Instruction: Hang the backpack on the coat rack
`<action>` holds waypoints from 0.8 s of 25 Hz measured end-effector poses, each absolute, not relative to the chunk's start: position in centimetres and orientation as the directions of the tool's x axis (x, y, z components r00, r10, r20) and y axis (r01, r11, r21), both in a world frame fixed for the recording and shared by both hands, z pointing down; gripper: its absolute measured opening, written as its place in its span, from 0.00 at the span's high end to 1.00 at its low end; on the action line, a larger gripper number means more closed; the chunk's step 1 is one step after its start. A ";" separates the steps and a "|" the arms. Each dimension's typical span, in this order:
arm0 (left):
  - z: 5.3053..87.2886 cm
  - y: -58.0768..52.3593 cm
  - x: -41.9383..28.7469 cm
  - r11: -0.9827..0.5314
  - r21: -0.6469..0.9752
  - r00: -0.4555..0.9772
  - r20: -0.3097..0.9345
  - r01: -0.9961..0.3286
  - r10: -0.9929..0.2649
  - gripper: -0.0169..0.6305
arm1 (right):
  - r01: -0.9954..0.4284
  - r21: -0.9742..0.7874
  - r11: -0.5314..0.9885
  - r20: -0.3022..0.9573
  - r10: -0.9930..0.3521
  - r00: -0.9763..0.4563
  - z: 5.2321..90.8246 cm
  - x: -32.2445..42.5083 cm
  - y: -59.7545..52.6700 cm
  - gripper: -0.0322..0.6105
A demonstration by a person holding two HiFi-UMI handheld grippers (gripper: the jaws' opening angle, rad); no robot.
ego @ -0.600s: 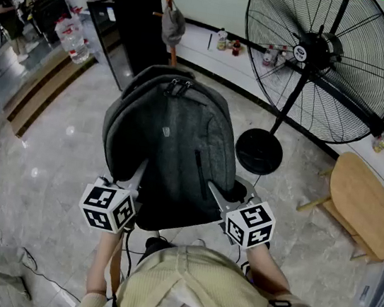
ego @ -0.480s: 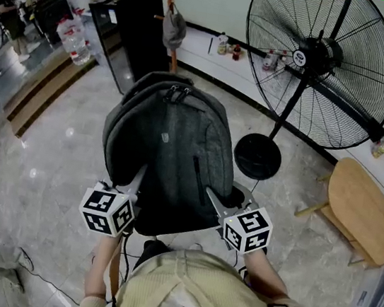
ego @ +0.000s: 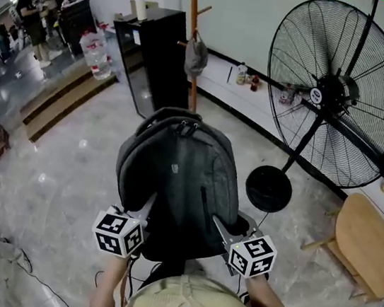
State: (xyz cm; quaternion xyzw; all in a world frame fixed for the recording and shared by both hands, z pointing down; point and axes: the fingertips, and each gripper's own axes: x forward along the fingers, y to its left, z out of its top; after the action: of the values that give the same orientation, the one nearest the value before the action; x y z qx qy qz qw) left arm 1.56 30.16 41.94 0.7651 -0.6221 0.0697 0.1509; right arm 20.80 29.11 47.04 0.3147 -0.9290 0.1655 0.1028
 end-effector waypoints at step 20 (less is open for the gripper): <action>43.7 20.5 -8.7 -0.168 0.218 0.228 0.289 -0.961 -0.930 0.77 | -0.650 -0.234 0.723 0.355 -0.559 -0.749 46.5 11.1 20.1 0.70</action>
State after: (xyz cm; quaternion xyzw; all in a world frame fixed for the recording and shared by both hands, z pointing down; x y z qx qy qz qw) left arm -8.68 20.45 43.66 0.7629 -0.6198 0.0440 0.1788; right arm 11.09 20.11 46.52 0.3291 -0.9188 0.1741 0.1310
